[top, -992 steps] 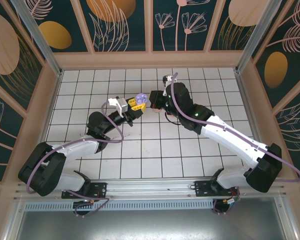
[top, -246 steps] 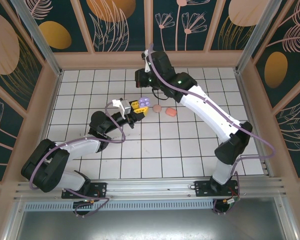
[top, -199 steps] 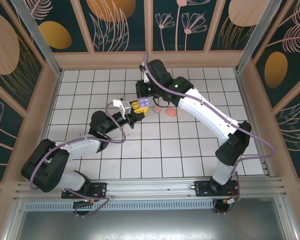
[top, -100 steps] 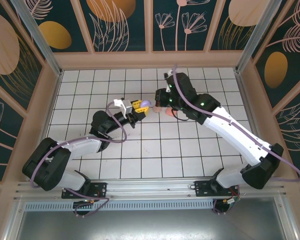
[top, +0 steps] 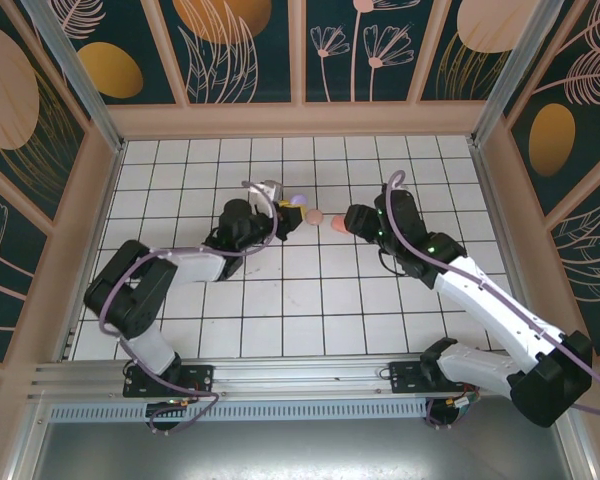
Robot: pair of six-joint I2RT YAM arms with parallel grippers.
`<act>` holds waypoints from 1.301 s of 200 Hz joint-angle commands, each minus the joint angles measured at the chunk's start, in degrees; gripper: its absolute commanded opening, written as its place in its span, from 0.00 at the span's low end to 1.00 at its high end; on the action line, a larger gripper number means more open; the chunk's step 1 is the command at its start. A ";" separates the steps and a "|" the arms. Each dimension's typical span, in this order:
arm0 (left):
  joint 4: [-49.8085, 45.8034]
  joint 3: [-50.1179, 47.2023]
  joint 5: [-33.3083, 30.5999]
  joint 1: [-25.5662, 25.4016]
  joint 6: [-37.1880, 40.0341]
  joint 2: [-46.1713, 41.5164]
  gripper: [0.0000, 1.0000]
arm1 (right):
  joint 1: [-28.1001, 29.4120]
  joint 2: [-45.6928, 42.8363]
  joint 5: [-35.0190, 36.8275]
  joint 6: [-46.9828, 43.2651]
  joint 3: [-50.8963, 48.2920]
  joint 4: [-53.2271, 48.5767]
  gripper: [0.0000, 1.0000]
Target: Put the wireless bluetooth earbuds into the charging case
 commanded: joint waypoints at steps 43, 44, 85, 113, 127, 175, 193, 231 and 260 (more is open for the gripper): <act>-14.73 7.65 -1.76 2.85 -11.07 9.99 0.00 | -2.54 -3.29 -0.46 -0.60 -3.05 2.99 0.67; -14.76 7.68 -1.71 2.94 -11.21 10.07 0.00 | -2.54 -3.30 -0.47 -0.58 -3.07 2.97 0.67; -17.14 10.66 2.89 6.20 -13.78 15.84 0.05 | -3.52 -3.62 -1.36 -1.16 -3.53 3.30 0.68; -22.23 13.61 2.37 6.40 -11.76 17.52 0.26 | -3.51 -3.61 -1.71 -1.76 -3.12 3.39 0.70; -24.70 14.21 1.15 6.70 -10.82 17.26 0.46 | -5.06 -3.65 -1.89 -2.35 -2.62 3.15 0.75; -31.72 13.89 -3.35 10.14 -7.20 10.01 0.99 | -11.07 -3.97 -2.19 -5.69 -0.34 1.32 0.99; -34.70 13.73 -6.29 11.18 -4.97 5.38 0.99 | -14.78 -4.11 -2.18 -7.14 1.03 0.93 0.99; -36.12 11.48 -18.33 12.27 1.67 -7.60 0.99 | -21.90 -3.81 7.04 -11.28 2.66 3.04 0.99; -23.55 0.43 -30.24 12.36 10.43 -18.43 0.99 | -25.86 -2.91 18.35 -15.66 -5.44 17.15 0.99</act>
